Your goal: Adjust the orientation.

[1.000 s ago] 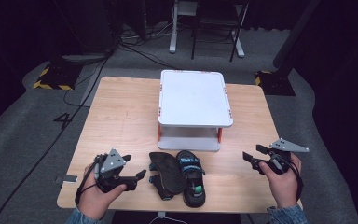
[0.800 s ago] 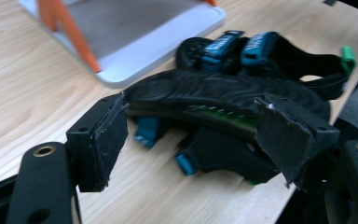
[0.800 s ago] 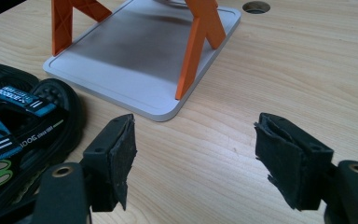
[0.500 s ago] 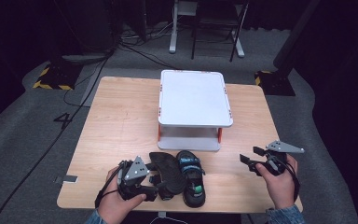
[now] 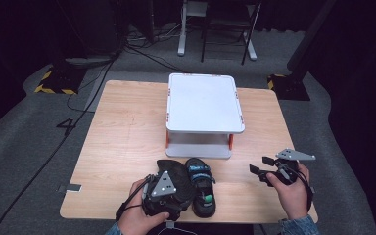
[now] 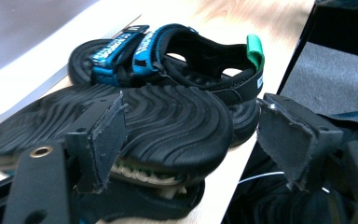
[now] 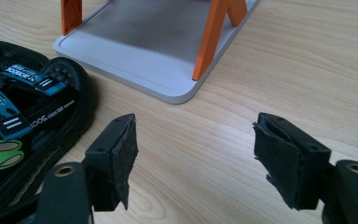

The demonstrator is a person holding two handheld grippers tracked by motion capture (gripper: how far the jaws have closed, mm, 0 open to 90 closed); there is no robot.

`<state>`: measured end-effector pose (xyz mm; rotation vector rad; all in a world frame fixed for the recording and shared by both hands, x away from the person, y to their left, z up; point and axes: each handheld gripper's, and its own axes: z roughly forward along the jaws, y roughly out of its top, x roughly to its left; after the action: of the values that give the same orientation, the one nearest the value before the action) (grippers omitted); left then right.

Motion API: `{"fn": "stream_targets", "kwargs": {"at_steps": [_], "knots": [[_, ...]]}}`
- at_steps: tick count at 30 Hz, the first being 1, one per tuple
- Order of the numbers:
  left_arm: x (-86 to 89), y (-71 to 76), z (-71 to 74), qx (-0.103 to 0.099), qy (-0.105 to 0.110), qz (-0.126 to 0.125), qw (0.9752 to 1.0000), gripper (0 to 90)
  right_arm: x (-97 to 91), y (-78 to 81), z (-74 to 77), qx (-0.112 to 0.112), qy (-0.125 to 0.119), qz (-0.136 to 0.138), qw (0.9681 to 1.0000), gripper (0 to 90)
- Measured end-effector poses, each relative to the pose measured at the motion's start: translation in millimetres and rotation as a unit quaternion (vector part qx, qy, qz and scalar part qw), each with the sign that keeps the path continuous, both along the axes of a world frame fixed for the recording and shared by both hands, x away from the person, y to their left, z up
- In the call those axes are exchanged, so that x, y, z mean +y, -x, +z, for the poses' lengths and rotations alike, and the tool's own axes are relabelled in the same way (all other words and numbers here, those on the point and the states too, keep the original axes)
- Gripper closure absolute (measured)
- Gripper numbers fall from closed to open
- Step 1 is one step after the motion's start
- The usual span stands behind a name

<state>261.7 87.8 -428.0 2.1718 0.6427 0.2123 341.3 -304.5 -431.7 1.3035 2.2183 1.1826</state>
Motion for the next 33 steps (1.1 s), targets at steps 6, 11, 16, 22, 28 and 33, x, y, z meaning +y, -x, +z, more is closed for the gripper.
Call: {"fn": "stream_targets", "kwargs": {"at_steps": [6,11,16,22,28,33], "knots": [[-10.7,0.1,-3.1,-0.017,-0.023,-0.002,0.9996,19.3,0.0,-0.5,-3.4,0.011,-0.002,0.005,0.9999,30.5],[-15.2,-1.4,-7.2,-0.022,-0.024,-0.004,0.9995,18.2,1.2,-0.6,-4.6,0.014,-0.004,0.01,0.9998,30.5],[-18.4,-0.8,-17.6,-0.062,-0.048,-0.005,0.9969,17.5,1.7,-0.5,-5.4,0.02,-0.008,0.019,0.9996,30.6],[-21.0,-1.6,-24.7,-0.093,-0.07,0.0,0.9932,20.5,2.6,-0.5,-6.3,0.023,-0.013,0.025,0.9993,31.0],[-13.3,-5.9,-15.6,-0.074,-0.054,-0.003,0.9958,24.7,2.2,-0.3,-7.0,0.027,-0.019,0.027,0.9991,31.1],[-4.6,-8.4,-8.3,-0.064,-0.029,0.004,0.9975,32.3,2.6,-0.5,-7.7,0.028,-0.022,0.029,0.999,31.2]]}}
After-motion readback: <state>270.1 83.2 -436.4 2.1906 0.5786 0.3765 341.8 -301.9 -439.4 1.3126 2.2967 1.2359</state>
